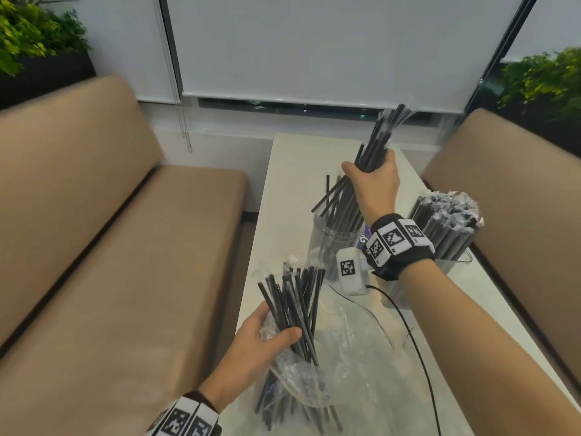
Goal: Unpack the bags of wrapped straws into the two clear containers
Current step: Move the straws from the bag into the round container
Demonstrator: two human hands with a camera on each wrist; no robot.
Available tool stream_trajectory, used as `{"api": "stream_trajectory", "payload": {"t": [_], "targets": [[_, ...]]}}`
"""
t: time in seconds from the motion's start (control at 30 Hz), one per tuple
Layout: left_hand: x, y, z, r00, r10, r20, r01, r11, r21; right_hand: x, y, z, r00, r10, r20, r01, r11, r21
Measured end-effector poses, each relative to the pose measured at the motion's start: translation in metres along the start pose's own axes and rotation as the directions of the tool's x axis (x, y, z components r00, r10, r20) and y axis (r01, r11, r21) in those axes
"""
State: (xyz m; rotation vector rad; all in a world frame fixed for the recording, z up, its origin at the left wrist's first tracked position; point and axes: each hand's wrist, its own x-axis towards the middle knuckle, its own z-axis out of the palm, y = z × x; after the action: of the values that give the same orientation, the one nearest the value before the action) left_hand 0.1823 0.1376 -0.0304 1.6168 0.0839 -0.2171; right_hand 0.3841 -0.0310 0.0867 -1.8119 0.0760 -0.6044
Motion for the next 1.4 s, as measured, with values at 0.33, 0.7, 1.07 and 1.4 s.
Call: {"api": "stream_trajectory", "payload": {"t": [0.33, 0.7, 1.07, 1.4], "targets": [[-0.001, 0.001, 0.001, 1.000, 0.004, -0.004, -0.004, 1.000, -0.013, -0.001, 0.010, -0.006, 0.996, -0.080, 0.029, 0.080, 0.996, -0.023], [0.002, -0.004, 0.001, 1.000, 0.012, -0.003, -0.012, 0.999, -0.032, 0.000, -0.015, 0.001, 0.973, -0.222, -0.060, 0.223, 0.975, 0.009], [0.003, -0.006, -0.002, 0.999, 0.039, 0.005, -0.039, 0.997, -0.064, 0.004, -0.011, -0.016, 0.991, 0.032, 0.128, -0.012, 0.987, -0.159], [0.002, 0.007, -0.002, 0.993, 0.116, 0.008, -0.116, 0.993, -0.024, -0.113, -0.049, -0.090, 0.807, 0.087, 0.584, -0.044, 0.995, -0.088]]}}
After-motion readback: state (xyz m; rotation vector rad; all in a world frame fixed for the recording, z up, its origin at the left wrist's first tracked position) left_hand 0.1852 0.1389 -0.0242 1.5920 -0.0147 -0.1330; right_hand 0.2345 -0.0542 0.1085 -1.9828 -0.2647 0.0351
